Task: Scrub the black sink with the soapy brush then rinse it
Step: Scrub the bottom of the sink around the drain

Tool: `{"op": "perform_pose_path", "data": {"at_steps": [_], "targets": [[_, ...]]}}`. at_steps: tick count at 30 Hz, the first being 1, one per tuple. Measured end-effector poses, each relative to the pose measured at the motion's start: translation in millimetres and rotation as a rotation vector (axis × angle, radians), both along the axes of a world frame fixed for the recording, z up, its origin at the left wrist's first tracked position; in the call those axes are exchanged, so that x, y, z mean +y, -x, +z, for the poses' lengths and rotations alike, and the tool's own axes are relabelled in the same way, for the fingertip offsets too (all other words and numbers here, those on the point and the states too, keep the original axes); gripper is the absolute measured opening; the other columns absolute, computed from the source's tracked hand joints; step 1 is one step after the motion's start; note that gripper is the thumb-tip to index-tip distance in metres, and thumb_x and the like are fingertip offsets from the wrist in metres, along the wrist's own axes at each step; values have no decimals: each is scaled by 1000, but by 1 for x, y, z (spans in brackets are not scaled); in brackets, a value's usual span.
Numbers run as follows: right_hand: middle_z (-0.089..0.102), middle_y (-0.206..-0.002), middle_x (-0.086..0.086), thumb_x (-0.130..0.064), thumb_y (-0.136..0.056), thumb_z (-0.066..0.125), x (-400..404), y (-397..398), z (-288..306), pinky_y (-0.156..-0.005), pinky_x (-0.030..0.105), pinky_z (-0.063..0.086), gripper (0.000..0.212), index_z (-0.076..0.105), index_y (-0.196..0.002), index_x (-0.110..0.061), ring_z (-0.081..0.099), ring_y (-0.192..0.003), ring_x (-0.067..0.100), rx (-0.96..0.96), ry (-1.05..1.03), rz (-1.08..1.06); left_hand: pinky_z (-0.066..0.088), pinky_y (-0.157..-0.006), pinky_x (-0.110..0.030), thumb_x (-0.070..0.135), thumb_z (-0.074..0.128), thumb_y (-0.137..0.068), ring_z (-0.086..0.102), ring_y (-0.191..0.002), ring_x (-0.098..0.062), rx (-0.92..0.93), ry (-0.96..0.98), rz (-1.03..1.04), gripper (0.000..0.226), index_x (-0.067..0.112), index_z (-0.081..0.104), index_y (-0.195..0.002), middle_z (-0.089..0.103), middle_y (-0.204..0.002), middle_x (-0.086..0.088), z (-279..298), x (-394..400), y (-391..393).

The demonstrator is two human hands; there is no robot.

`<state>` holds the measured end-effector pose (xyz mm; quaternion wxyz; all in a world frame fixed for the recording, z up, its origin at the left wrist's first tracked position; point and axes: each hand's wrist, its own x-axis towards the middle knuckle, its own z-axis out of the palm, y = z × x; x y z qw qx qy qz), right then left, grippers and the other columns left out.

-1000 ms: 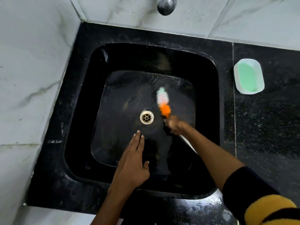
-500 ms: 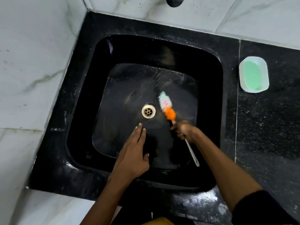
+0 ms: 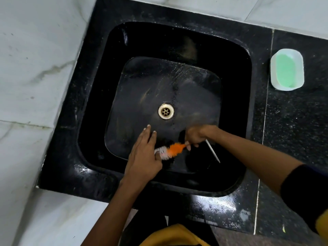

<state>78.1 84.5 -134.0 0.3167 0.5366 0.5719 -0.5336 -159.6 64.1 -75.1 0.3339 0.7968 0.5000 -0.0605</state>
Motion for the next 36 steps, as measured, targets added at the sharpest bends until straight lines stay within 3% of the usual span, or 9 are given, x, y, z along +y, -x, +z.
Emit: {"op": "perform_pose_path", "data": {"at_steps": [3, 6, 9, 13, 18, 24, 29, 34, 36], "targets": [[73, -95, 0, -20, -85, 66, 14, 8, 4, -70, 21, 45, 15, 76, -95, -18, 65, -82, 15, -134, -258, 82, 20, -125, -36, 20, 59, -93, 8, -157, -21, 22, 16, 20, 72, 10, 30, -158, 8, -171, -6, 2, 0, 1], [66, -112, 11, -24, -83, 61, 42, 7, 19, -82, 33, 50, 24, 68, -103, -13, 64, -101, 29, -304, -555, -125, 22, -126, -37, 19, 59, -92, 13, -156, -22, 41, -1, 39, 69, 11, 35, -156, 12, -170, -6, 4, -1, 2], [65, -115, 11, -20, -83, 58, 52, 18, 21, -83, 33, 50, 26, 67, -106, -13, 64, -104, 29, -314, -473, 104, 21, -125, -37, 21, 57, -94, 13, -156, -22, 72, 5, 46, 67, 13, 34, -156, 11, -170, -5, 6, -3, 5], [69, -106, -1, -20, -71, 68, 28, 23, 3, -81, 31, 55, 16, 69, -86, -16, 66, -98, 23, -302, -332, 508, 22, -125, -37, 26, 53, -97, 12, -155, -20, 91, 19, 44, 65, 12, 32, -157, 11, -170, -4, 9, -4, 4], [67, -114, 2, -22, -75, 71, 82, -30, 36, -83, 33, 53, 32, 70, -107, -17, 63, -109, 25, -511, -466, 385, 22, -125, -35, 26, 53, -98, 9, -156, -17, 105, 33, 32, 66, 15, 29, -158, 8, -170, -1, 11, -4, 0], [68, -111, 10, -41, -86, 57, 42, 36, 24, -82, 34, 50, 33, 68, -107, -18, 64, -103, 31, -212, -566, 289, 24, -123, -37, 26, 52, -96, 19, -154, -21, 164, 24, 150, 61, 13, 38, -154, 19, -168, -3, 16, -5, -1], [66, -109, 17, -35, -93, 49, 58, 24, 4, -79, 37, 48, 31, 67, -103, -12, 63, -100, 36, -427, -805, -97, 28, -121, -34, 23, 48, -100, 24, -152, -21, 189, 42, 330, 53, 4, 44, -149, 29, -165, -6, 20, -6, 0], [64, -116, 14, -32, -96, 43, 8, 60, -5, -87, 37, 47, 31, 64, -111, -14, 61, -108, 32, -132, -650, 303, 35, -117, -37, 19, 49, -95, 31, -148, -26, 220, 109, 335, 48, -2, 51, -139, 34, -161, -13, 24, -3, -6], [64, -117, 13, -31, -96, 44, 10, 59, -4, -88, 37, 46, 29, 63, -113, -17, 60, -109, 31, -138, -676, 317, 36, -116, -37, 18, 50, -95, 33, -147, -27, 221, 122, 342, 51, -3, 48, -141, 34, -161, -13, 25, -2, -5]]}}
